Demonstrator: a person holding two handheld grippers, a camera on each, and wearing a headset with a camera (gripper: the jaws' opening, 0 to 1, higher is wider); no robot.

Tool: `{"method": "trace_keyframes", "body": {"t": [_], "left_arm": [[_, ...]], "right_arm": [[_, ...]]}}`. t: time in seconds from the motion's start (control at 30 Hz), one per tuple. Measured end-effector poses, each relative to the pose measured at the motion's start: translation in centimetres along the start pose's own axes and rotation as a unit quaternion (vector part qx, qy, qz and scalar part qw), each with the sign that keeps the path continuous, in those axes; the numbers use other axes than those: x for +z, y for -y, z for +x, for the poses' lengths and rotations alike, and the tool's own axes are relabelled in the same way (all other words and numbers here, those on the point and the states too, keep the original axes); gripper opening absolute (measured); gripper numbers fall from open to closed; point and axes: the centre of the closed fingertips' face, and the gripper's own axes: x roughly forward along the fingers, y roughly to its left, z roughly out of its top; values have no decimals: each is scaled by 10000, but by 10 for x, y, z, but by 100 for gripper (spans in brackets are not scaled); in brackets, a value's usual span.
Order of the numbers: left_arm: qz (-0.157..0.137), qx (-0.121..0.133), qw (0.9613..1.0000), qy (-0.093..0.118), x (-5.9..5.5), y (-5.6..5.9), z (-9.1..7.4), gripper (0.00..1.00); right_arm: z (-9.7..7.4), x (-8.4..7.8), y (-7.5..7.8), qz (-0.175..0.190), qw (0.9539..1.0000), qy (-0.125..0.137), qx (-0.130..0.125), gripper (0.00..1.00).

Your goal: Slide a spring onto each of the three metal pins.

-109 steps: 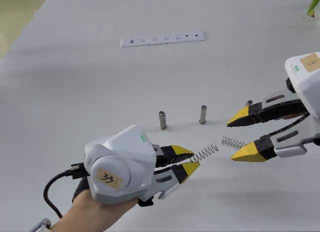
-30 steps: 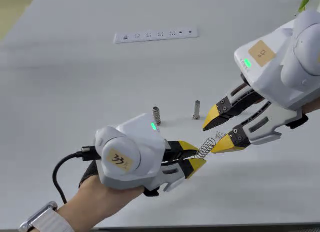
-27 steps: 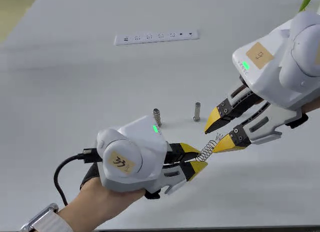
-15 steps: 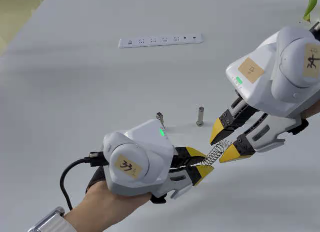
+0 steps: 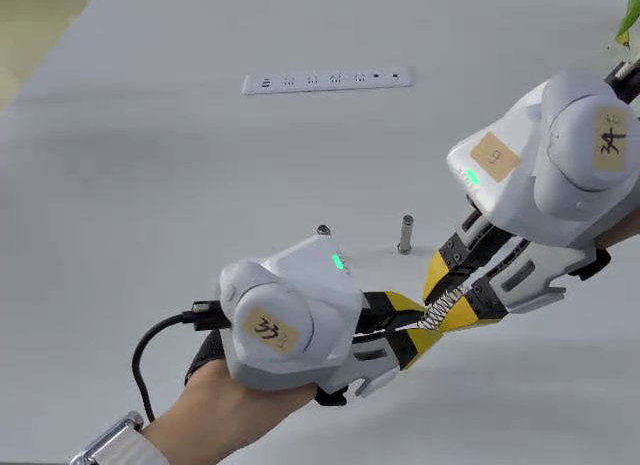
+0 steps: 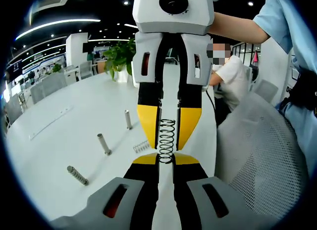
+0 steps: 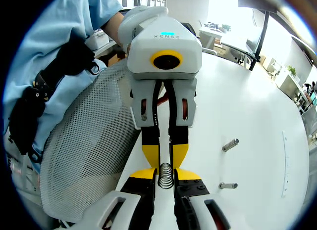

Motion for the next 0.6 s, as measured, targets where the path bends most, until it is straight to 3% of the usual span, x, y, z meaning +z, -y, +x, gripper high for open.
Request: {"method": "trace_keyframes", "body": {"t": [0.6], "left_arm": [[9, 4, 10000, 86, 1, 2, 1, 7]], "right_arm": [[2, 0, -2, 112, 9999, -36, 38, 7]]}}
